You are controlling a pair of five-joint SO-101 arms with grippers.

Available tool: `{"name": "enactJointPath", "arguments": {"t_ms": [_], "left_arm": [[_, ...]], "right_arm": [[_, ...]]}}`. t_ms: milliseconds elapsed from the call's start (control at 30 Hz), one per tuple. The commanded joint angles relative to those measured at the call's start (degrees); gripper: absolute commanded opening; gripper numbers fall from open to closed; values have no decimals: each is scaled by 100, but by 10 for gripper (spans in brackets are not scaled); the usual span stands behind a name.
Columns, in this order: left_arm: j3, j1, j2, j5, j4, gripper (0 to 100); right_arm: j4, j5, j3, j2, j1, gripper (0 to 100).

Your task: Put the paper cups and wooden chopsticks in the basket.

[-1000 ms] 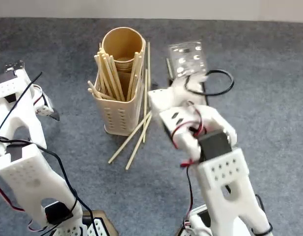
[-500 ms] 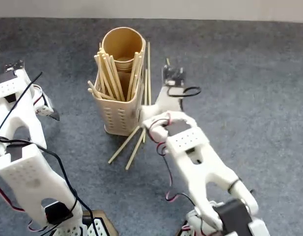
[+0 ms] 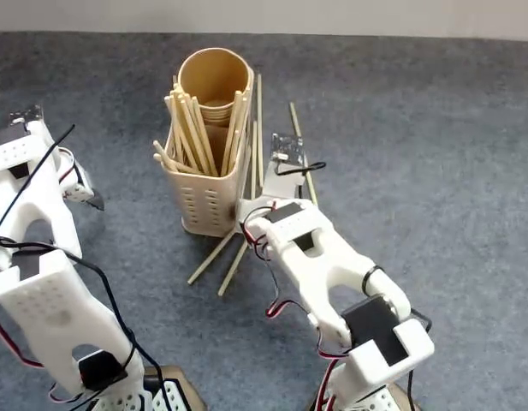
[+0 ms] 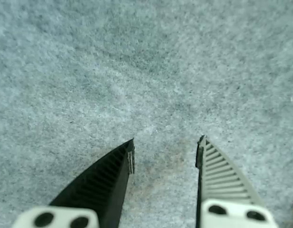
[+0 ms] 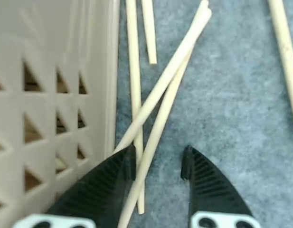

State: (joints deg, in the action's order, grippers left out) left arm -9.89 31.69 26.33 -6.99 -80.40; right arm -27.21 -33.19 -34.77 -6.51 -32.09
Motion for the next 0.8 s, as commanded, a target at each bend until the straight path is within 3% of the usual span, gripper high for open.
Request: {"name": "enactJointPath", "arguments": {"t_ms": [0,500,767], "left_arm": [[13,-84,-22,0,35,235],[13,-92,-22,0,26,235],[13,-110,-22,0,26,235]], "right_arm": [[40,-79,154,127,-48,163],[224,-88,681,154,-48,163],[435,-53,910,-734,-48,163]]}}
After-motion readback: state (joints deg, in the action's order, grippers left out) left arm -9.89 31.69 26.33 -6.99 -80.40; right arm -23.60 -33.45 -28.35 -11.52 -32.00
